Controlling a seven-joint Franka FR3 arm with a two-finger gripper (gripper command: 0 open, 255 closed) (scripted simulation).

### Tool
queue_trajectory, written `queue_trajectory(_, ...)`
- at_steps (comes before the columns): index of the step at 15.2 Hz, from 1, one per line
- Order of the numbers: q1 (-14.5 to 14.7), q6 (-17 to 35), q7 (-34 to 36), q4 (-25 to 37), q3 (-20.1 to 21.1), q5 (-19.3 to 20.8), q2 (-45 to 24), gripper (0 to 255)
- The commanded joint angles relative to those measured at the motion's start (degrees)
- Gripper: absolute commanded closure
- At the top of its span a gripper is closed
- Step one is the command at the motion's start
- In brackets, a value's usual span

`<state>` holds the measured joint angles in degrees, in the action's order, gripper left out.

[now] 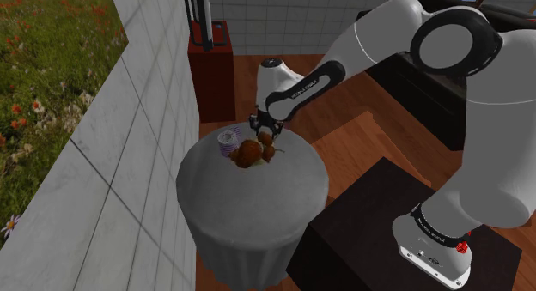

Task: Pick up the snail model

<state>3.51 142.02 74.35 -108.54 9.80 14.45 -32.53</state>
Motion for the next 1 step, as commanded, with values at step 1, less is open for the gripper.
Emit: queue_trajectory(1,-0.1,-0.3,-0.1,0.0,0.1,-0.1,0.5,255)
